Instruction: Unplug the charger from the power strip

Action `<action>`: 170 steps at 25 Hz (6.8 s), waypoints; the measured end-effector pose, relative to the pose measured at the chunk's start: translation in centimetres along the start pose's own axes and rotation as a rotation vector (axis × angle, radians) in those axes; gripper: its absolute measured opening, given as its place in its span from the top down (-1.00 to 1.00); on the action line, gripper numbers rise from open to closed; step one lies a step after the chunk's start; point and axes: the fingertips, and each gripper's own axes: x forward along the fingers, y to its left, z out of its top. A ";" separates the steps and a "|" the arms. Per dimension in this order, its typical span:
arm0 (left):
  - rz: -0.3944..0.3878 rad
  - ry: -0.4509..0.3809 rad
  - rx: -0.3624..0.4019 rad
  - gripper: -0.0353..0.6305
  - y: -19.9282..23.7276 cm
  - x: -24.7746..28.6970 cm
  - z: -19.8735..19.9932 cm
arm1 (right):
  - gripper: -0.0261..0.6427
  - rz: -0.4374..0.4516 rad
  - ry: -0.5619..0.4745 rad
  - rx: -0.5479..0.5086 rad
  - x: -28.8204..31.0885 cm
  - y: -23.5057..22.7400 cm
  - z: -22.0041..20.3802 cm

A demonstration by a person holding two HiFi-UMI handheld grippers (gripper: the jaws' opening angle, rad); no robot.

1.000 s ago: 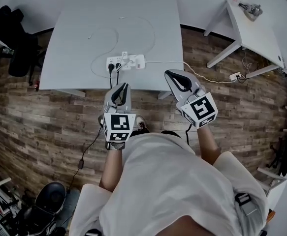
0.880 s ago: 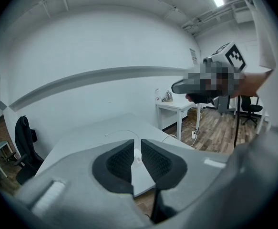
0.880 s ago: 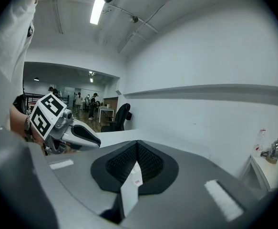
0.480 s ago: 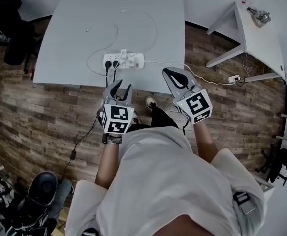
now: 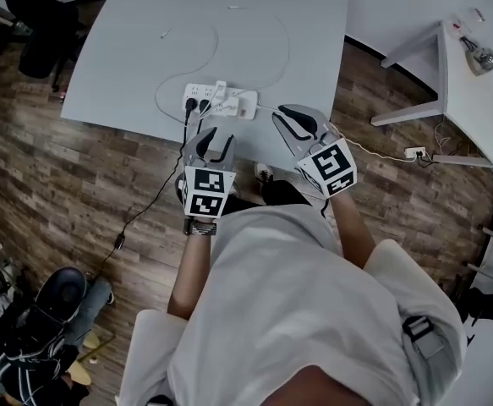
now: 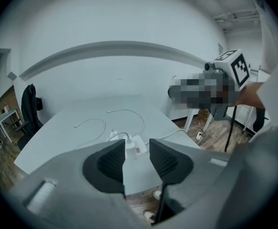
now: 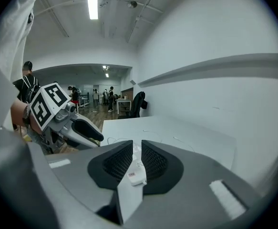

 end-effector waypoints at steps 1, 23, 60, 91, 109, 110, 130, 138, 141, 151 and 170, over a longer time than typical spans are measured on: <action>0.012 0.009 -0.014 0.43 0.1 0.5 -0.4 | 0.75 0.020 0.013 0.006 0.6 -0.1 -0.9; 0.150 -0.020 -0.198 0.37 2.5 9.0 -2.1 | 0.73 0.322 0.320 -0.167 13.5 -1.1 -14.2; 0.229 0.057 -0.208 0.47 3.7 12.8 -3.7 | 0.81 0.340 0.299 -0.078 15.3 -0.9 -15.7; 0.182 0.000 -0.408 0.46 4.1 12.6 -3.6 | 0.81 0.334 0.275 -0.081 15.0 -1.0 -15.8; 0.152 -0.011 -0.444 0.46 4.1 12.3 -3.6 | 0.81 0.326 0.282 -0.091 14.9 -0.8 -15.8; 0.152 -0.012 -0.447 0.46 4.1 12.3 -3.6 | 0.81 0.327 0.282 -0.091 14.9 -0.8 -15.8; 0.187 0.029 -0.330 0.47 4.1 12.1 -3.1 | 0.81 0.323 0.276 -0.092 14.8 -0.8 -15.6; 0.197 0.058 -0.254 0.47 3.8 12.4 -2.8 | 0.81 0.321 0.277 -0.090 15.0 -0.9 -15.6; 0.204 0.055 -0.267 0.47 3.7 12.2 -3.1 | 0.81 0.319 0.275 -0.090 15.0 -0.8 -15.7; 0.189 0.009 -0.412 0.47 4.2 11.8 -3.4 | 0.81 0.318 0.277 -0.093 14.9 -0.8 -15.8; 0.116 -0.059 -0.378 0.47 2.8 10.9 -2.0 | 0.81 0.313 0.277 -0.088 15.1 -0.9 -15.8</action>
